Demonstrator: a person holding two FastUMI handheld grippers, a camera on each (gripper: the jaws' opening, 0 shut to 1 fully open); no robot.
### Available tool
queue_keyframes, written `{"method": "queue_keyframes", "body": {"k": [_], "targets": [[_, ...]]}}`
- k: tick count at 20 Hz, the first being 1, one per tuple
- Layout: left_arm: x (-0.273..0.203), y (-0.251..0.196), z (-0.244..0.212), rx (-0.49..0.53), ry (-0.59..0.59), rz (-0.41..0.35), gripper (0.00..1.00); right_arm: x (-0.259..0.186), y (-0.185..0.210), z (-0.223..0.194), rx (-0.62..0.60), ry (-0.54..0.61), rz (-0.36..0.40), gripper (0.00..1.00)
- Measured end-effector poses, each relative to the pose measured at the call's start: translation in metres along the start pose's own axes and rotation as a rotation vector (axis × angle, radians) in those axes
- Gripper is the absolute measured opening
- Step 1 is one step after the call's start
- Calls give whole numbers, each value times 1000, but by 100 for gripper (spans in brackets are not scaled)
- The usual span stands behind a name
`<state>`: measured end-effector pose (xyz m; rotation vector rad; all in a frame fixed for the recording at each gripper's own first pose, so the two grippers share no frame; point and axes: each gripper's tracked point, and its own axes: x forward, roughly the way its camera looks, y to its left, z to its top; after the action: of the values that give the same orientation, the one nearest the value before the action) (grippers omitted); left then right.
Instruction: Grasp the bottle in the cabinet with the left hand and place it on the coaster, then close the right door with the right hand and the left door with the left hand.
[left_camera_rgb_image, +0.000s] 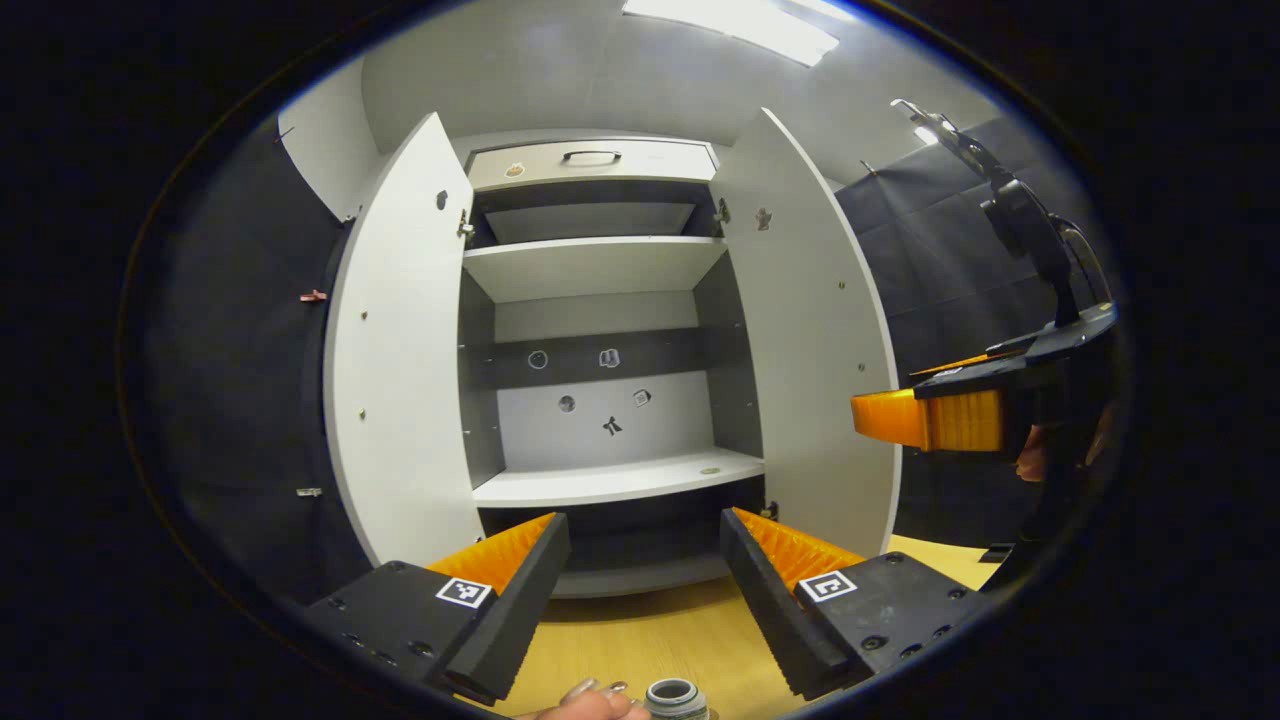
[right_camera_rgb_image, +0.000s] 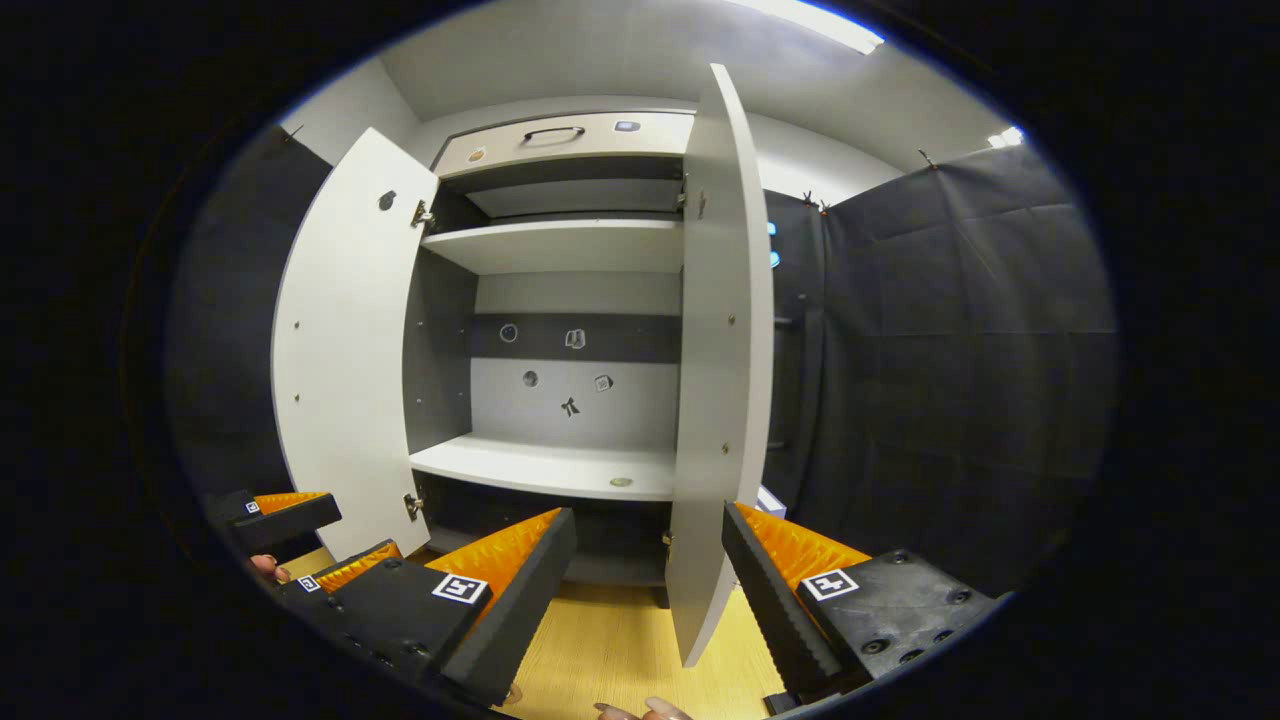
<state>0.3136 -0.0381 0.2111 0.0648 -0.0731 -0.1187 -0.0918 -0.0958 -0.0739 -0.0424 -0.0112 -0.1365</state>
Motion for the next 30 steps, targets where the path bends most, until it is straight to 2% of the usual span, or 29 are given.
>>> {"method": "queue_keyframes", "body": {"k": [3,5,6,7,8,10,12,16,19,22,27,29,30], "targets": [[-1,1,24,-89,-5,-70,96,-14,-35,32,9,-54,-130,98],[0,3,35,-109,2,-93,95,-21,-64,37,7,-60,-215,97],[2,6,40,-103,4,-91,92,-23,-80,35,6,-47,-252,94],[4,8,43,-100,5,-85,95,-22,-95,30,3,-27,-282,100],[8,12,47,-104,4,-73,92,-20,-109,24,1,-3,-300,100],[13,20,53,-123,-1,-37,96,-9,-128,11,-4,52,-311,98],[19,29,56,-129,6,12,96,7,-129,7,6,63,-264,97],[23,52,59,-104,22,171,96,49,-132,4,10,67,-155,97],[18,64,62,-79,19,287,98,68,-113,7,18,58,-12,97],[11,70,61,-64,33,382,98,75,-109,7,6,47,71,94],[-8,86,54,-44,68,514,98,77,-89,-2,115,89,209,94],[-18,96,54,-28,74,552,98,81,-72,-3,118,97,247,95],[-21,103,54,-26,75,565,98,82,-62,-2,111,95,264,100]]}}
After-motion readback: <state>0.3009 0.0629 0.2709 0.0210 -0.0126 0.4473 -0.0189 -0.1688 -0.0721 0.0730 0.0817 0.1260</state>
